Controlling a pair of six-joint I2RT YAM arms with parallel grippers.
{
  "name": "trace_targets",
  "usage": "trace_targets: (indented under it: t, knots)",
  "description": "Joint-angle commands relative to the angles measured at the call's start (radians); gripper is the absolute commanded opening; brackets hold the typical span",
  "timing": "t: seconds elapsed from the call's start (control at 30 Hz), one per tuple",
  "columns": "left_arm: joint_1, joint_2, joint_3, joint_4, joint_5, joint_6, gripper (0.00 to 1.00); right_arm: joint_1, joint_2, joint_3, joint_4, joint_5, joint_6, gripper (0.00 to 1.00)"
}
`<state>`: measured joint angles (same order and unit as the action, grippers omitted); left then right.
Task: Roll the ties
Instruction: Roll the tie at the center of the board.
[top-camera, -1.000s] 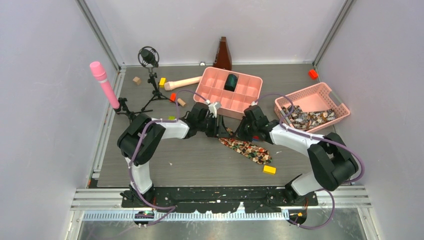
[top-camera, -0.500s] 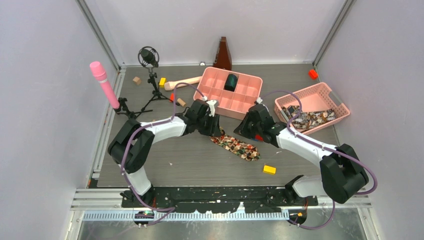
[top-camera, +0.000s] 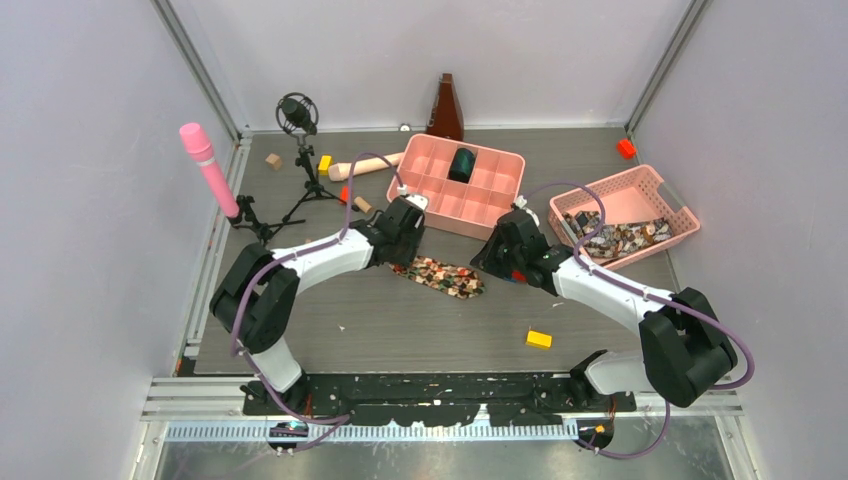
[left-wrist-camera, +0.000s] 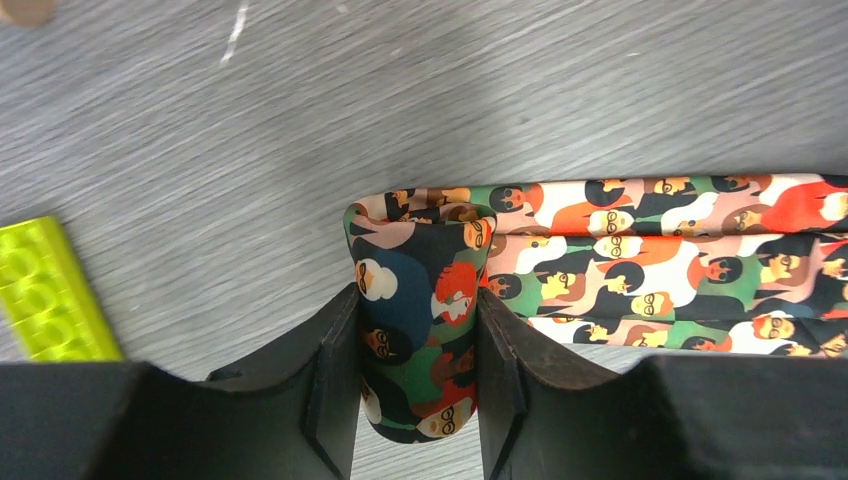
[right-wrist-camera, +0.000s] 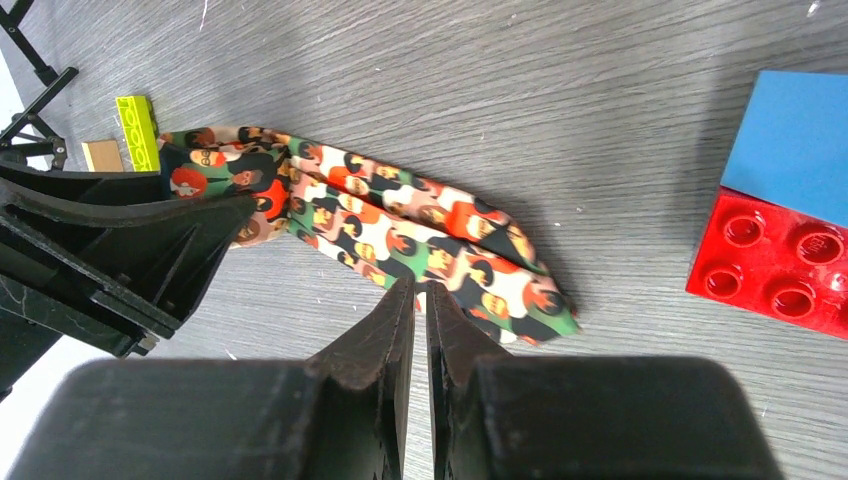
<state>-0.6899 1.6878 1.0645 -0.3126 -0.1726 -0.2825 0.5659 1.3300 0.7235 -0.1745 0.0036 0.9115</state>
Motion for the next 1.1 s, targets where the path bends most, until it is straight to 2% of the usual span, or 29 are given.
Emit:
trace_targets:
  t: [0.0,0.3,0.47,0.63,0.83,1.07]
  knots:
    - [-0.032,-0.006,0.048,-0.107,-0.212,0.069,0.36,-0.001,-0.027,0.010,0.004,0.027,-0.015,0.16]
    - [-0.146,0.098,0.126,-0.192,-0.473,0.123,0.34,-0.002,-0.037,0.010,-0.005,0.036,-0.015,0.16]
    - [-0.189,0.157,0.156,-0.221,-0.566,0.135,0.34,-0.002,-0.052,0.007,-0.015,0.051,-0.016,0.16]
    - [-0.228,0.192,0.181,-0.242,-0.605,0.137,0.44,-0.003,-0.064,-0.001,-0.016,0.066,-0.014,0.16]
    - [-0.275,0.226,0.218,-0.270,-0.604,0.118,0.60,-0.003,-0.074,-0.009,-0.022,0.079,-0.012,0.16]
    - [-0.313,0.252,0.247,-0.300,-0.622,0.102,0.67,-0.003,-0.104,-0.027,-0.033,0.091,-0.006,0.17]
